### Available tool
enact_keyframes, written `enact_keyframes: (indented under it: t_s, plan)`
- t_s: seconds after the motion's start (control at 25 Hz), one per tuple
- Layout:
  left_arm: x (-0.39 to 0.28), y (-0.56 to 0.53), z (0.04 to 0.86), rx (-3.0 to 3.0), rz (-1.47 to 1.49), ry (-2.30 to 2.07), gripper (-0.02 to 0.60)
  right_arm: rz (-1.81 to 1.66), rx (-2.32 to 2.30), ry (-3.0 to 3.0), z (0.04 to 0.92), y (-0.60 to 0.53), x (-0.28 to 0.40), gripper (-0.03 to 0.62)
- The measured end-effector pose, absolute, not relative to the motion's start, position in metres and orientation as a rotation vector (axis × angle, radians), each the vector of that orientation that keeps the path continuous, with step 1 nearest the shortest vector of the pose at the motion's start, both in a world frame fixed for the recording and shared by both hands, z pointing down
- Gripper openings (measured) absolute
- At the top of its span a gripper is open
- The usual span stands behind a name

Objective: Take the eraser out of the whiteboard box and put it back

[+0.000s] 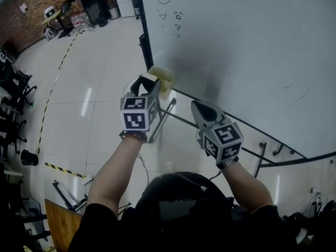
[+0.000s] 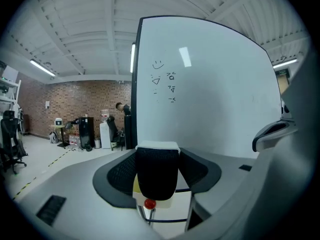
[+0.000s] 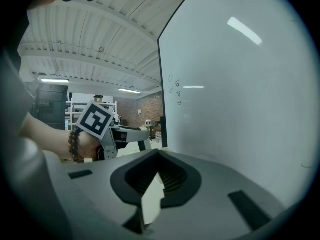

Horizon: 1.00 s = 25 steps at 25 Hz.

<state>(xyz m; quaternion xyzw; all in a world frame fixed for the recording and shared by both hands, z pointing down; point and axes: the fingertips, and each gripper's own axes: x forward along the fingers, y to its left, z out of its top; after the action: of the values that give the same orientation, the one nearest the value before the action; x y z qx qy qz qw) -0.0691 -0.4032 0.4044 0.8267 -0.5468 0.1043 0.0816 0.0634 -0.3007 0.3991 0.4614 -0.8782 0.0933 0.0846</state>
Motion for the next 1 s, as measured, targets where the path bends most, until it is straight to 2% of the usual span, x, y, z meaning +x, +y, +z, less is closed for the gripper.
enact_keyframes:
  t_s: [0.76,1.0]
  plan:
    - [-0.069,-0.473,0.479,2.455,0.44,-1.514,0.261,0.348,1.424,-2.537,0.426,-0.364,0.048,0.026]
    - [-0.066,-0.473,0.474,2.467,0.404,-1.504,0.313,0.354,1.41,-2.536,0.429,-0.365,0.047,0.026]
